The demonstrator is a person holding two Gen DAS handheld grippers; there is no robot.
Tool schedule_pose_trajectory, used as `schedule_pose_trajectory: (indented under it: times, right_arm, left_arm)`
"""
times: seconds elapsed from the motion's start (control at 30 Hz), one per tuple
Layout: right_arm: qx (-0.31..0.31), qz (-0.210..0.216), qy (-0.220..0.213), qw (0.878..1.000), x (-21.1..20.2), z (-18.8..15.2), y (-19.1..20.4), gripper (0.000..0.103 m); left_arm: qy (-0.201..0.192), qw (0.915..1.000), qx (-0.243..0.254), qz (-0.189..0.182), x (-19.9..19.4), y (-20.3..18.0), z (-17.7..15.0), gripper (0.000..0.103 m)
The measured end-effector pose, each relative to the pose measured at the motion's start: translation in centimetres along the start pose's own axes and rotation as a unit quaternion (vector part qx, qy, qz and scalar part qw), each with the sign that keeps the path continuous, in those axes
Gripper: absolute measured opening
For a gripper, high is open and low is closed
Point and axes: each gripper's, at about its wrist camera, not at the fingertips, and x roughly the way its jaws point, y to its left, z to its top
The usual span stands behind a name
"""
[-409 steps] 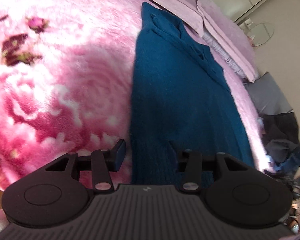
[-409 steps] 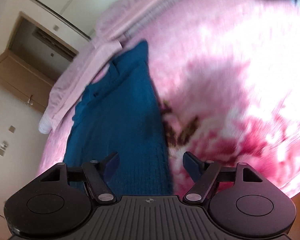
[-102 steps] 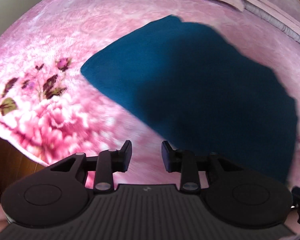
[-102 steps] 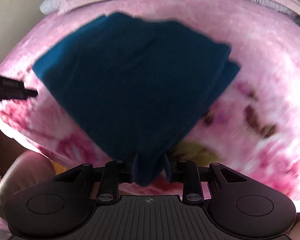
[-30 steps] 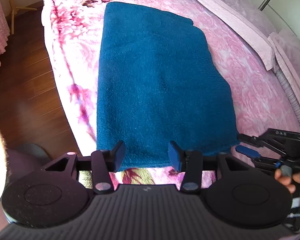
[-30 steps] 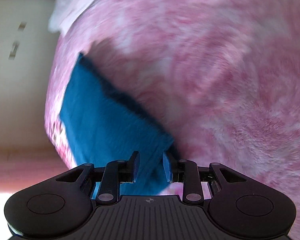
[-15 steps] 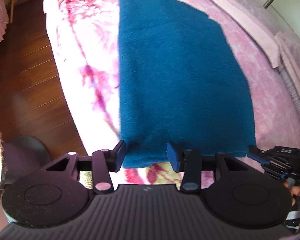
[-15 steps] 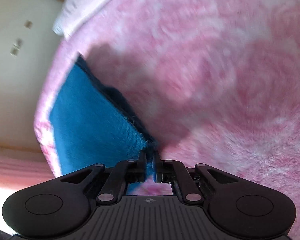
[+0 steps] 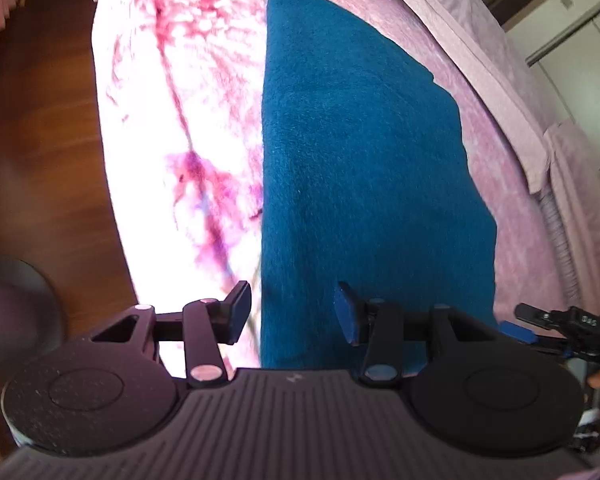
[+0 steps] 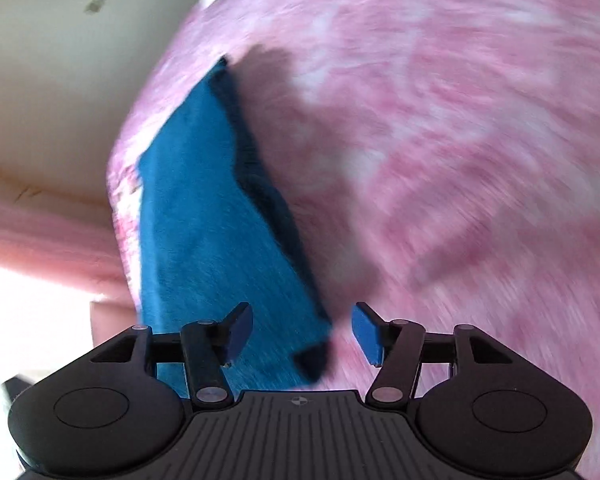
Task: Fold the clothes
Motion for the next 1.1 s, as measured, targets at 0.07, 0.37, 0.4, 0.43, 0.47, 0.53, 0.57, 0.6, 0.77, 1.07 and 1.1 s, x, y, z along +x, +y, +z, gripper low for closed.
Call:
schedule_pose_trajectory:
  times: [0.07, 0.37, 0.4, 0.43, 0.47, 0.53, 0.57, 0.6, 0.77, 1.07, 1.1]
  right_arm:
    - [-0.007, 0.018, 0.026, 0.999, 1.7, 1.2, -0.6, 0.059]
    - [0.022, 0.135, 0.131, 0.982, 6.8, 2.9, -3.4, 0.057]
    - [0.019, 0.141, 0.143, 0.979, 7.2, 2.7, -3.3, 0.056]
    - [0.017, 0.143, 0.149, 0.978, 7.6, 2.7, -3.2, 0.055]
    - [0.015, 0.146, 0.155, 0.977, 8.0, 2.7, -3.1, 0.055]
    - [0.010, 0.150, 0.167, 0.974, 8.7, 2.6, -2.9, 0.050]
    - [0.009, 0.152, 0.173, 0.973, 9.1, 2.6, -2.8, 0.040]
    - [0.008, 0.151, 0.179, 0.972, 9.6, 2.5, -2.8, 0.032]
    - [0.012, 0.153, 0.186, 0.970, 9.8, 2.4, -2.9, 0.017]
    - [-0.005, 0.144, 0.185, 0.972, 5.0, 6.3, 3.6, 0.015]
    - [0.002, 0.143, 0.184, 0.972, 4.7, 7.4, 4.6, 0.016]
  left_arm:
    - [0.005, 0.9997, -0.017, -0.015, 1.1, 1.0, 0.5, 0.040]
    - [0.049, 0.9891, -0.063, -0.124, 3.9, 3.9, 0.2, 0.039]
    - [0.056, 0.9871, -0.068, -0.134, 4.0, 4.2, -0.1, 0.039]
    - [0.060, 0.9853, -0.075, -0.142, 4.1, 4.5, -0.3, 0.039]
    - [0.063, 0.9833, -0.081, -0.150, 4.2, 4.9, -0.5, 0.039]
    - [0.070, 0.9796, -0.091, -0.164, 4.4, 5.5, -0.8, 0.038]
    - [0.073, 0.9789, -0.093, -0.167, 4.6, 5.6, -0.8, 0.034]
    - [0.076, 0.9782, -0.094, -0.169, 4.7, 5.7, -0.8, 0.031]
    - [0.093, 0.9732, -0.089, -0.190, 4.7, 5.7, -0.7, 0.008]
    - [0.056, 0.9592, -0.117, -0.251, -1.6, 4.4, 6.0, 0.007]
    - [0.048, 0.9566, -0.123, -0.260, -2.0, 4.1, 7.7, 0.007]
